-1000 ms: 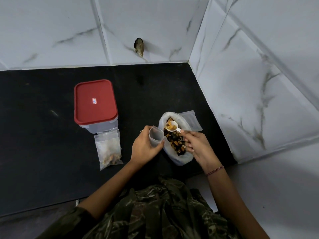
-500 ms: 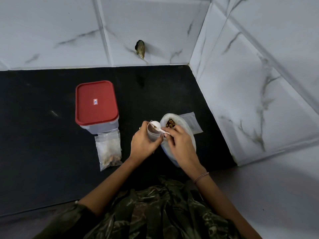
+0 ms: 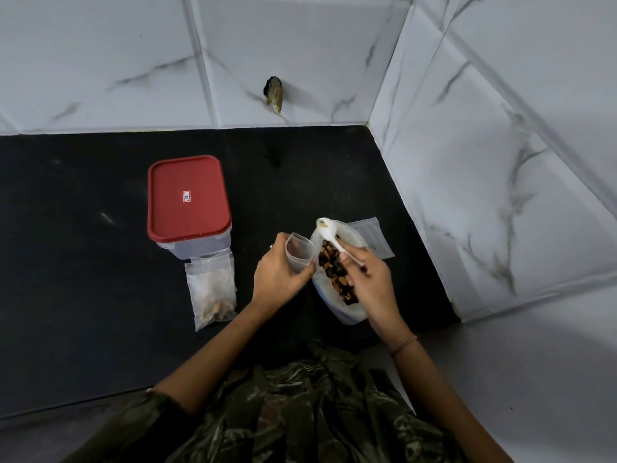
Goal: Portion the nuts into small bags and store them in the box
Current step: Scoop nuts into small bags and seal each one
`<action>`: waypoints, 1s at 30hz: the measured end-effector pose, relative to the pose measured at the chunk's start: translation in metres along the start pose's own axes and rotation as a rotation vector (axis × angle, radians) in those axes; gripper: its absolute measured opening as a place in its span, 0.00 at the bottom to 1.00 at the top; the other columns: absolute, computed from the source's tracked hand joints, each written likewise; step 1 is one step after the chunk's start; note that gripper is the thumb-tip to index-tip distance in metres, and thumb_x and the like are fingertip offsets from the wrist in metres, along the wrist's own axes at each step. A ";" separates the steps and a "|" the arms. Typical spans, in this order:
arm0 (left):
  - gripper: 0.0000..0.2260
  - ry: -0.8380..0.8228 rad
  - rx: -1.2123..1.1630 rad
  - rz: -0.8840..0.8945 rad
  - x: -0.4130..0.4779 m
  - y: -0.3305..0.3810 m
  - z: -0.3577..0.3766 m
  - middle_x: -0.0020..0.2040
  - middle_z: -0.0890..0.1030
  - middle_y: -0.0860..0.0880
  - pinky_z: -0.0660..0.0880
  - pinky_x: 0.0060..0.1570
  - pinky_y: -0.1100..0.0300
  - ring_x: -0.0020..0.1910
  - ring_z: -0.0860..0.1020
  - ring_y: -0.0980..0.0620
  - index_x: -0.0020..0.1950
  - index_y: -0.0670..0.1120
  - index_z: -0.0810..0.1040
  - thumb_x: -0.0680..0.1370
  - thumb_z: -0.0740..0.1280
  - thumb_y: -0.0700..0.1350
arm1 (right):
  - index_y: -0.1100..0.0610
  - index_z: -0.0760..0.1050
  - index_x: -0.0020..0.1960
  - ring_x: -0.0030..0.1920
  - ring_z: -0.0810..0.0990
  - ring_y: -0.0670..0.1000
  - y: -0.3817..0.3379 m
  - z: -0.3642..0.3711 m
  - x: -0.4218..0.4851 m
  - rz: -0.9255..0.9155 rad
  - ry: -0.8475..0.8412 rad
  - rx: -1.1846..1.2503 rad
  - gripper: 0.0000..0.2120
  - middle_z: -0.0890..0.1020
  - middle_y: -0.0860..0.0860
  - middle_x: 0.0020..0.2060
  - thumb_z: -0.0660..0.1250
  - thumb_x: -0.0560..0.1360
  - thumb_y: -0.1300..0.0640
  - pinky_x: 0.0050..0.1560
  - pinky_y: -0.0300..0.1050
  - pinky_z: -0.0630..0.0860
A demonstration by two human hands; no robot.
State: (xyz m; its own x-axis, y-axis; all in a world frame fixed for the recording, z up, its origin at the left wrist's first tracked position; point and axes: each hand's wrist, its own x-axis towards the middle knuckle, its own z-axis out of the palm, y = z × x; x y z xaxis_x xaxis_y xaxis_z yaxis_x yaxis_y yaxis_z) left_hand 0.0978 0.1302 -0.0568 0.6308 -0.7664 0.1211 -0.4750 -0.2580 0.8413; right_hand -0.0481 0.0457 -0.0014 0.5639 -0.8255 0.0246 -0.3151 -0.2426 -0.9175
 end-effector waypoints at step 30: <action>0.20 -0.165 0.076 0.078 -0.009 -0.014 0.017 0.52 0.79 0.52 0.76 0.48 0.60 0.49 0.77 0.58 0.56 0.50 0.69 0.71 0.74 0.52 | 0.57 0.75 0.58 0.46 0.72 0.40 0.058 -0.025 0.043 -0.058 -0.145 -0.627 0.12 0.73 0.45 0.46 0.56 0.80 0.55 0.42 0.31 0.66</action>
State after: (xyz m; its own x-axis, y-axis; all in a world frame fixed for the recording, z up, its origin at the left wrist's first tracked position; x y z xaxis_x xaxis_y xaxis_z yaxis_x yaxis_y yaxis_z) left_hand 0.0890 0.1306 -0.0788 0.4839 -0.8704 0.0912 -0.5676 -0.2328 0.7897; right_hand -0.0606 -0.0168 -0.0438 0.6769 -0.7356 -0.0271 -0.6426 -0.5727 -0.5090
